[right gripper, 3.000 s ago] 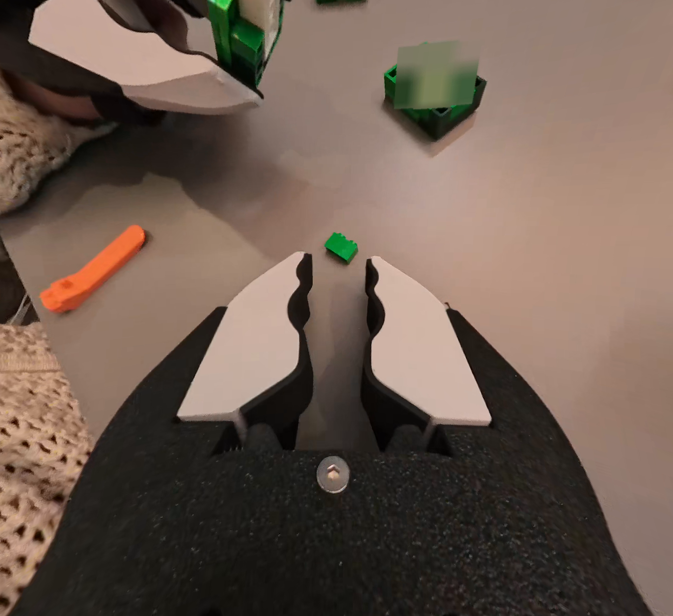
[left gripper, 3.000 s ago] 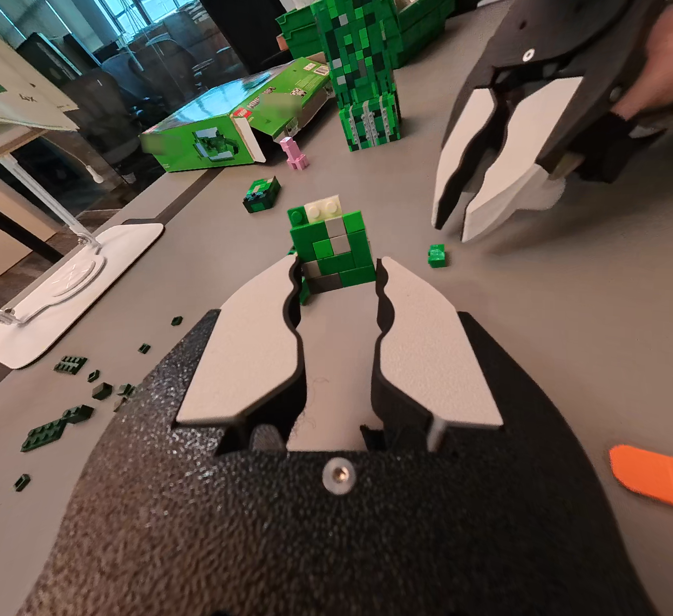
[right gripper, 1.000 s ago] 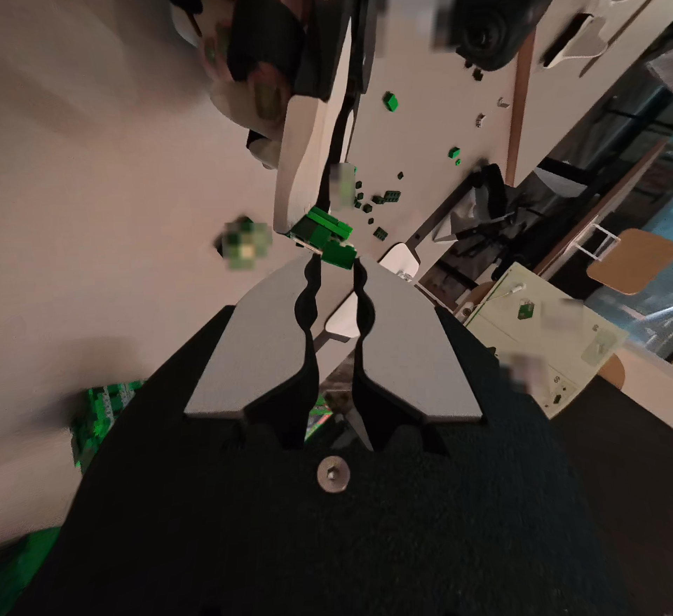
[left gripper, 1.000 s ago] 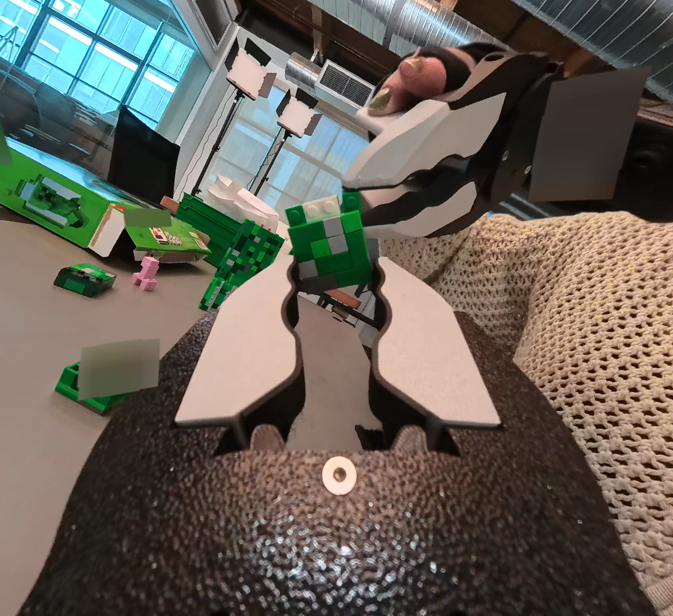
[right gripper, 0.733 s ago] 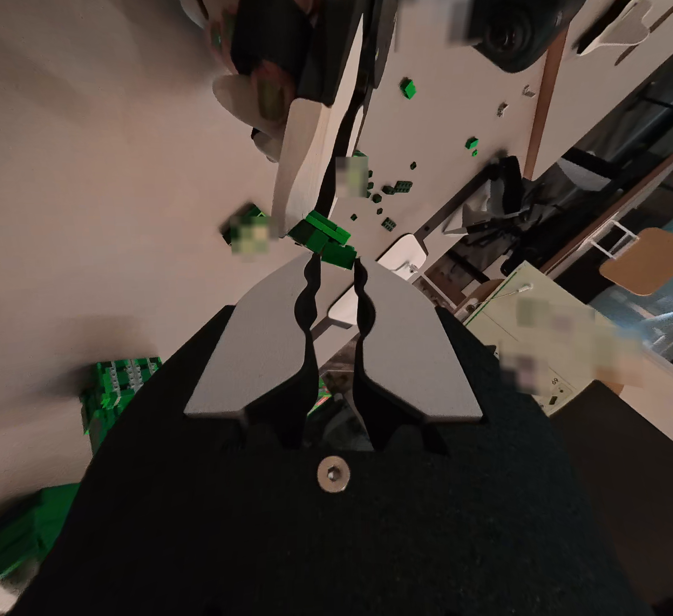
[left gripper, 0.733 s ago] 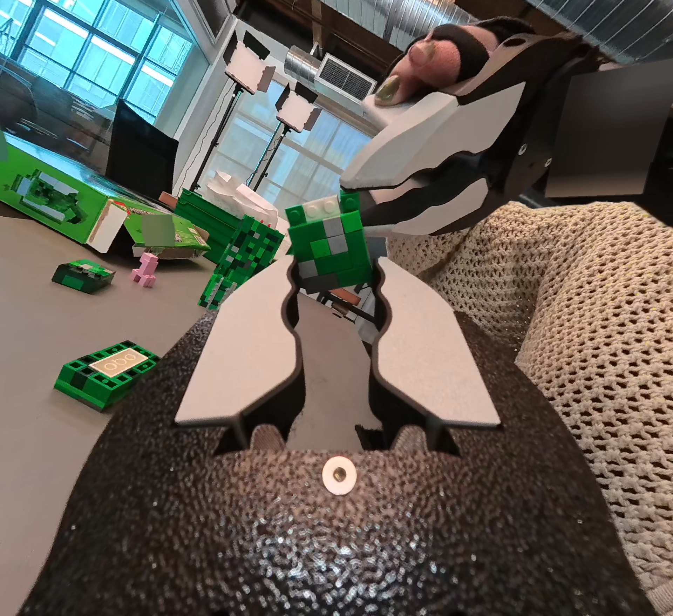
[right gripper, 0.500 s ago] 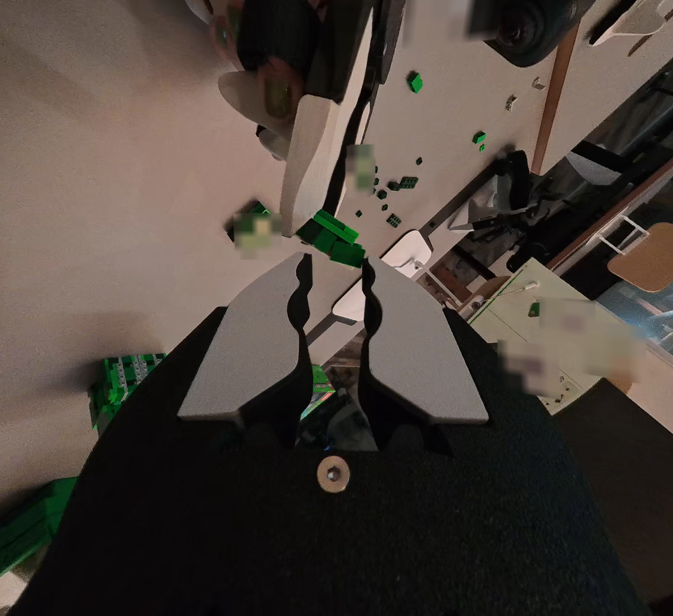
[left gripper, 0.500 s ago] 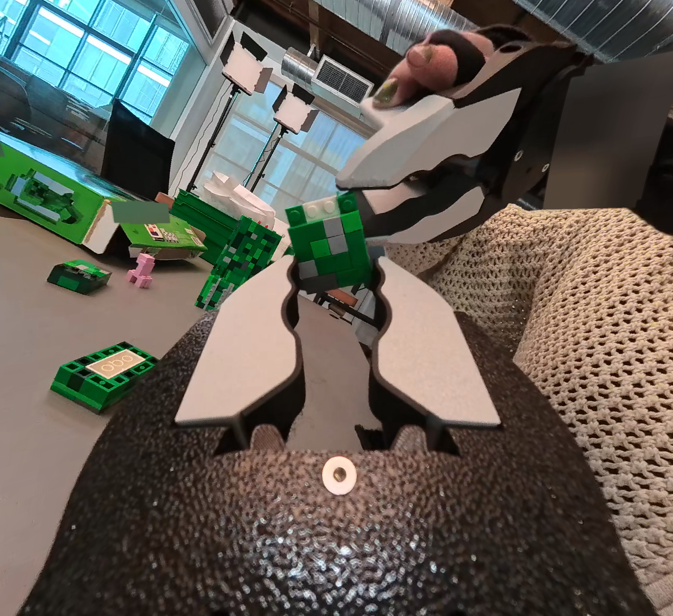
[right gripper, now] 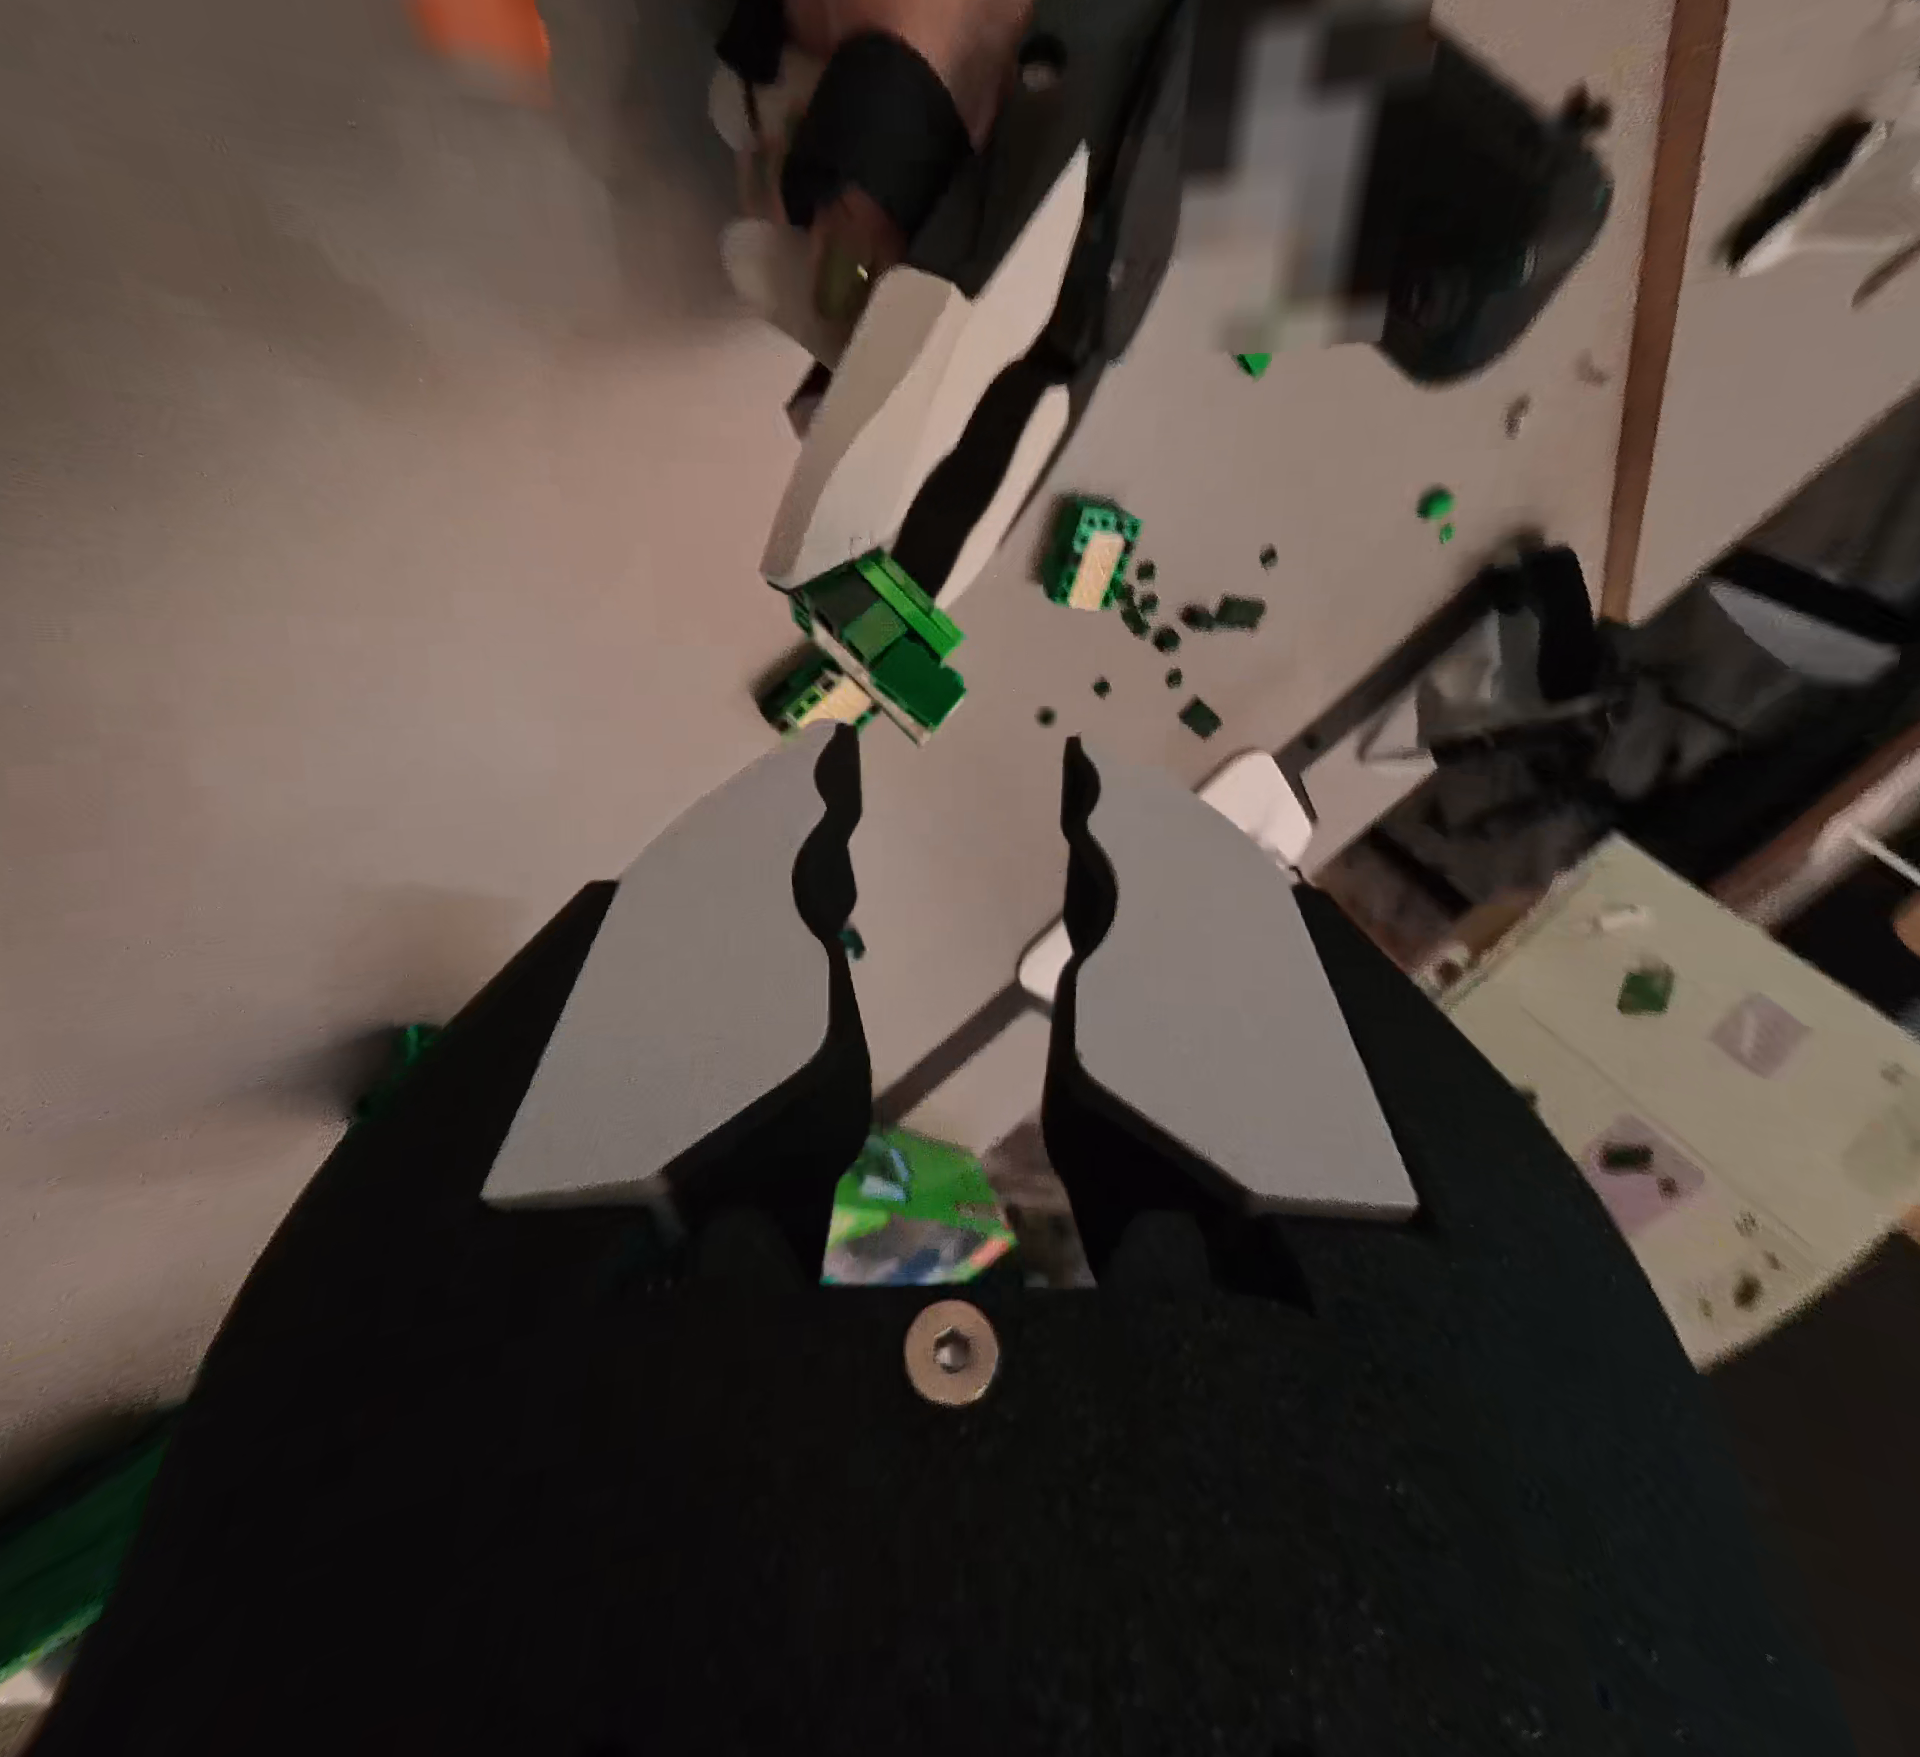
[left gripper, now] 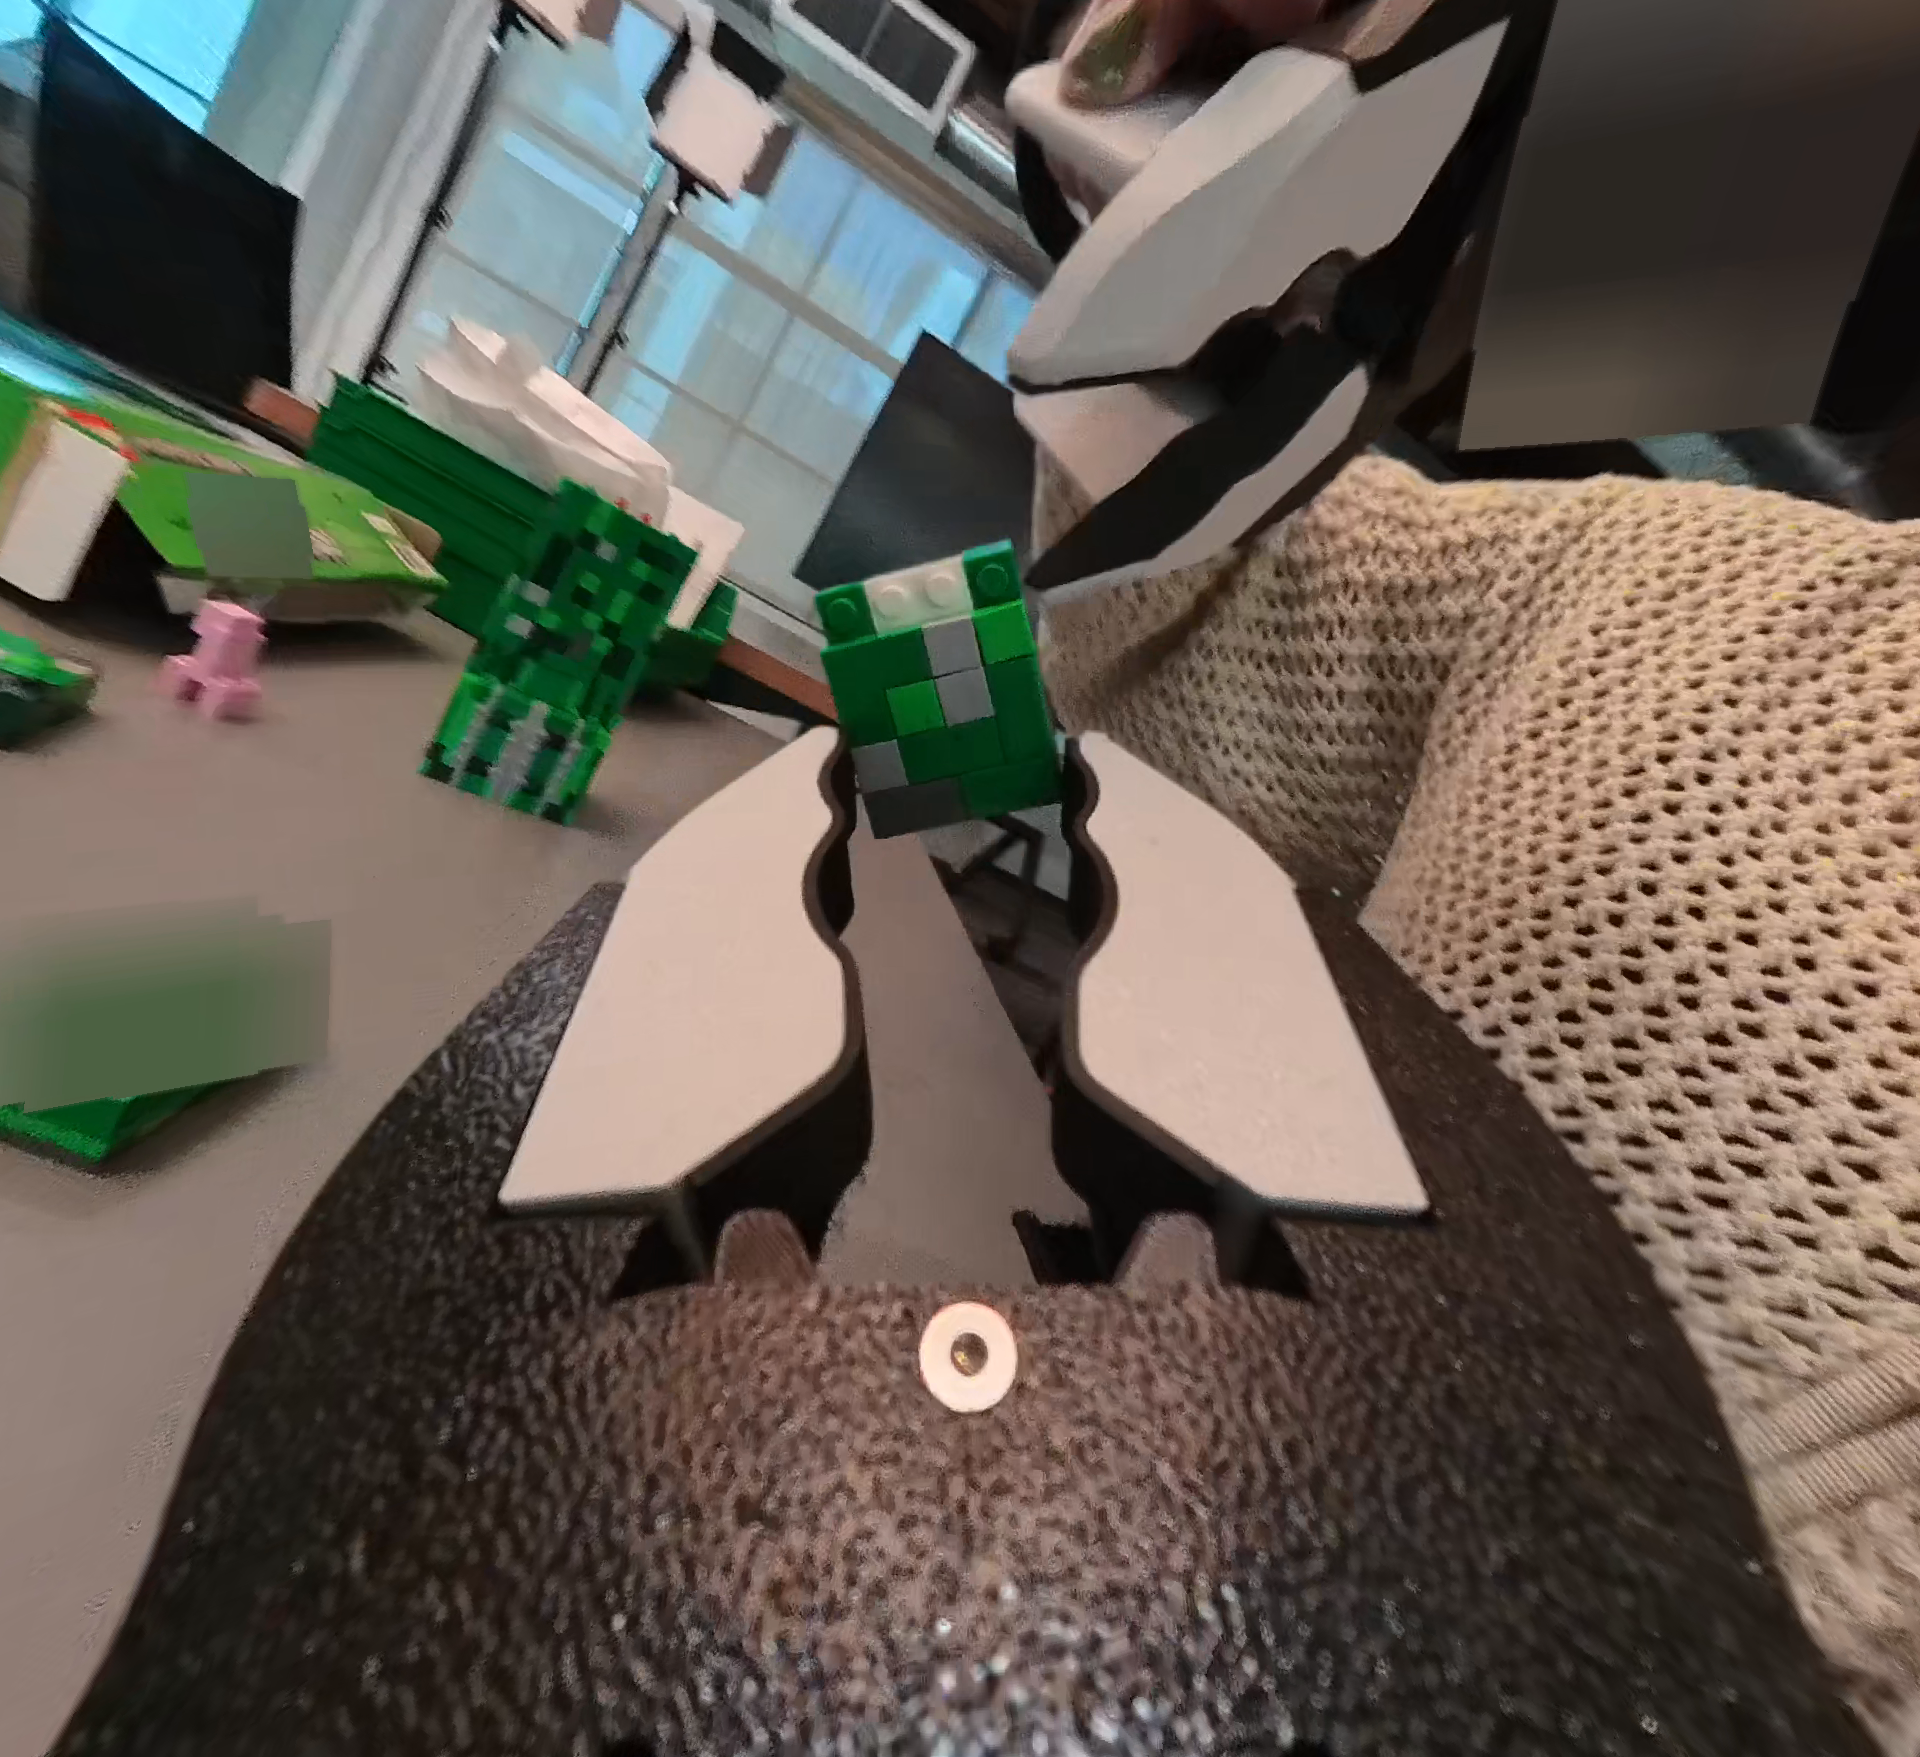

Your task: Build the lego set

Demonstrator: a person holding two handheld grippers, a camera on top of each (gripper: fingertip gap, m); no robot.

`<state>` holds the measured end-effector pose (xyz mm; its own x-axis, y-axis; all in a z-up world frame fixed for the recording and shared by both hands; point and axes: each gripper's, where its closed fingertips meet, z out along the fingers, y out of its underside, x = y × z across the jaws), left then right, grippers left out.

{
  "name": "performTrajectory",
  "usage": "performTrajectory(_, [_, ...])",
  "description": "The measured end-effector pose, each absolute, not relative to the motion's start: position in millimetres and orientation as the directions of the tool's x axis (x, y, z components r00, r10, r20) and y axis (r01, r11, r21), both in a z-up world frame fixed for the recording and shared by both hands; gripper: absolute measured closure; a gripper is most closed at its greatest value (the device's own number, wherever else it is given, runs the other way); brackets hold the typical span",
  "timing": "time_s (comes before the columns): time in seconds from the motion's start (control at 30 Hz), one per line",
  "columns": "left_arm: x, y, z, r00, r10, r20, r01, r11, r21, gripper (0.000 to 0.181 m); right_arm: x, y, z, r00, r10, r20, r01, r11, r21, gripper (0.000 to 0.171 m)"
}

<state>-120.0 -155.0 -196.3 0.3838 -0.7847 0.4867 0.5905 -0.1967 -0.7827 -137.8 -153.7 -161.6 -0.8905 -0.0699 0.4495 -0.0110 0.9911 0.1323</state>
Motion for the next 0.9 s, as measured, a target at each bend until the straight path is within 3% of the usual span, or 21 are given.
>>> performTrajectory(0.3, [-82,-180,-202,0.131,-0.862,0.489,0.454,-0.386,-0.803,0.144,-95,-174,-183,-0.996,-0.021,0.087,-0.033,0.990,-0.139,0.124])
performTrajectory(0.5, [-68,-198,-203,-0.013,-0.873,0.488,0.394,-0.453,-0.800,0.144,-84,-193,-190,-0.998,-0.021,-0.051,-0.007,0.968,-0.250,0.135])
performTrajectory(0.9, [-65,-204,-200,-0.039,-0.885,0.464,0.379,-0.442,-0.813,0.144,-77,-202,-193,-0.990,-0.002,-0.138,0.037,0.960,-0.278,0.153])
